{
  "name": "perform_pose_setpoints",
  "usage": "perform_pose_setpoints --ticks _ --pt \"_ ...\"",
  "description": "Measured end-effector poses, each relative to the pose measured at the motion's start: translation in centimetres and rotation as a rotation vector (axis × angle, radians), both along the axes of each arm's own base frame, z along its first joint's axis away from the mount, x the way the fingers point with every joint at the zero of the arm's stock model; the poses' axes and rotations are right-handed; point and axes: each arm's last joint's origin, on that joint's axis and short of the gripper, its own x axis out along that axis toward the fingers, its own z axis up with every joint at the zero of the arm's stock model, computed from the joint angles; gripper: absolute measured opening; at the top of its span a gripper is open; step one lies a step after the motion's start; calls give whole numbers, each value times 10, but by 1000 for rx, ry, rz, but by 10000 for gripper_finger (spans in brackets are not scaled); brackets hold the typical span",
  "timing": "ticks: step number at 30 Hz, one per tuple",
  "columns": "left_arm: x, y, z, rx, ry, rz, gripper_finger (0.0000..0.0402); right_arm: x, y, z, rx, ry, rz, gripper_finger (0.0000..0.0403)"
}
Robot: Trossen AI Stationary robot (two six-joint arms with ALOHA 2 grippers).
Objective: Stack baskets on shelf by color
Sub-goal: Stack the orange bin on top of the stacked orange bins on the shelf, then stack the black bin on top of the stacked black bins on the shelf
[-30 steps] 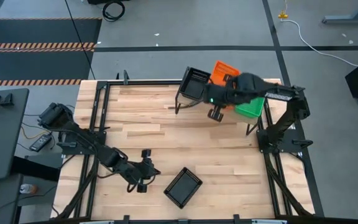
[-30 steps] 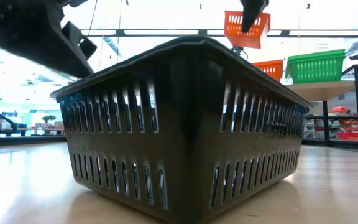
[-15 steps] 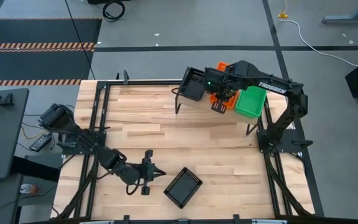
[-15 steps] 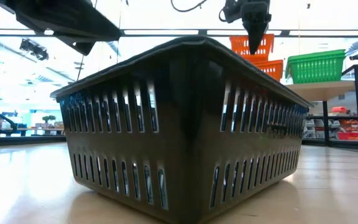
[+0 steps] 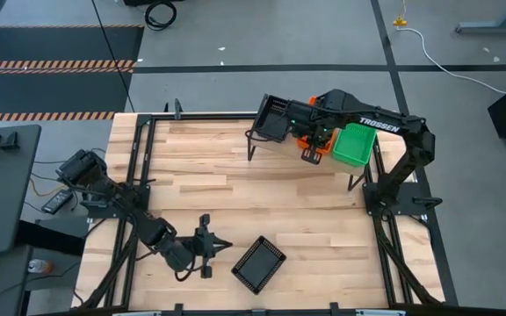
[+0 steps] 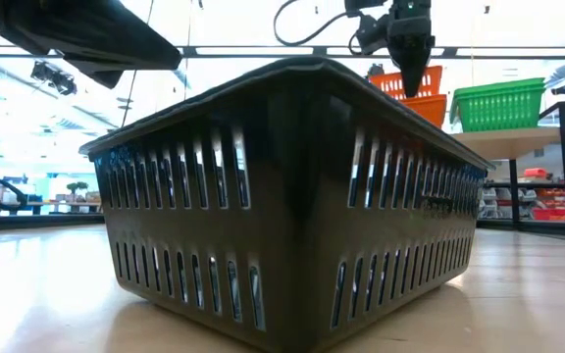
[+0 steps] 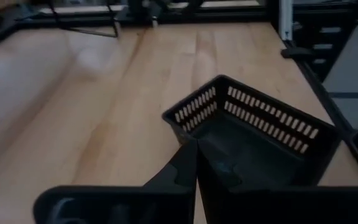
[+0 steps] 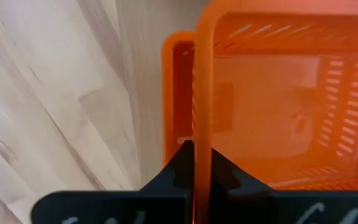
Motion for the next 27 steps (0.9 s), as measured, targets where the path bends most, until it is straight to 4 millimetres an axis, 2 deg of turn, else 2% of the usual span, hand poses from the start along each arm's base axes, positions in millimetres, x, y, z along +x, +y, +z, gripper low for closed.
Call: perform_pose_setpoints --ticks 5,11,16,22,27 --pt "-3 -2 1 29 -21 40 16 0 1 -1 0 3 2 34" --pt "-4 -3 0 37 -15 37 19 -4 6 5 -8 -23 -8 99" --pt "-5 -3 -1 60 10 2 17 -15 16 18 -17 -84 -34 148" --pt "-5 -4 -1 130 23 -52 36 -31 38 36 -4 -178 -33 169" --pt "-3 -6 2 145 -4 -83 74 -33 71 41 80 -230 3 167"
